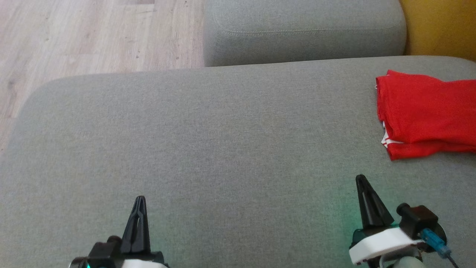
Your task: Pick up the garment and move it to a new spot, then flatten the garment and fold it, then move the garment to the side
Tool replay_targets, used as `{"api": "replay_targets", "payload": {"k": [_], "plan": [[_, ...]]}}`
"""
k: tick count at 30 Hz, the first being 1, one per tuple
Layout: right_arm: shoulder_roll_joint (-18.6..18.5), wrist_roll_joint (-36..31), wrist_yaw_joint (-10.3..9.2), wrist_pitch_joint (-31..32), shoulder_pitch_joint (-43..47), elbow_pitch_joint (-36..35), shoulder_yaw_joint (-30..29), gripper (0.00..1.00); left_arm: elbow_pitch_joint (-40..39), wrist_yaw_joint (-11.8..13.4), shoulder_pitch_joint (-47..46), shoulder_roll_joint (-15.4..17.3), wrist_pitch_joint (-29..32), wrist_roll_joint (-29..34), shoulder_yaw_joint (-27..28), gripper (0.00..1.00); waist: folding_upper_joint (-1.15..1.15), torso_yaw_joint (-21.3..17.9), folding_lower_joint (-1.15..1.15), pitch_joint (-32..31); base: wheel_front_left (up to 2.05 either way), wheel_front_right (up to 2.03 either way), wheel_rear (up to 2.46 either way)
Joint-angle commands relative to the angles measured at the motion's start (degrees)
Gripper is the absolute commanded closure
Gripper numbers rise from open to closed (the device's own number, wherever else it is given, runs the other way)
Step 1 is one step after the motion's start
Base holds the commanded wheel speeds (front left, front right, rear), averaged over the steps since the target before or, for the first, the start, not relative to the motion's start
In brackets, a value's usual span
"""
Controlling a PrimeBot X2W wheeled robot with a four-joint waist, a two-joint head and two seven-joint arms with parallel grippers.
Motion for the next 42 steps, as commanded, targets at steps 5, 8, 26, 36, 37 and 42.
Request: {"api": "replay_targets", "payload": {"k": [5,8,26,36,37,42], "plan": [[-0.3,5.0,0.0,0.8,-2.2,-1.9,-0.4,1.0,-1.6,-0.5,-1.9,0.2,0.8,-4.7,0.7,1.0,0.0,-0.1,0.0,0.0,0.0,0.0,0.0],[-0.5,7.2,0.0,1.2,-2.4,-1.9,-0.5,1.0,-1.5,-0.7,-2.2,0.3,1.3,-6.8,1.0,1.0,0.0,-0.1,0.0,0.0,0.0,0.0,0.0],[-1.0,19.3,-0.01,3.5,-3.2,-2.1,-1.5,1.0,-0.9,-1.9,-3.7,0.6,3.8,-18.5,2.6,1.0,0.0,-0.3,0.0,-0.1,0.0,0.0,0.0],[-1.2,26.4,-0.02,4.9,-3.7,-2.3,-2.1,1.0,-0.8,-2.6,-4.5,0.8,5.4,-25.3,3.6,1.0,0.0,-0.4,0.0,-0.1,0.0,0.0,0.0],[-1.2,27.1,-0.02,5.1,-3.8,-2.3,-2.2,1.0,-0.8,-2.7,-4.6,0.8,5.6,-25.9,3.7,1.0,0.0,-0.4,0.0,-0.1,0.0,0.0,0.0],[-1.3,30.6,-0.02,5.8,-4.0,-2.4,-2.6,1.0,-0.7,-3.0,-5.0,0.8,6.4,-29.3,4.3,1.0,0.0,-0.4,0.0,-0.1,0.0,0.0,0.0]]}}
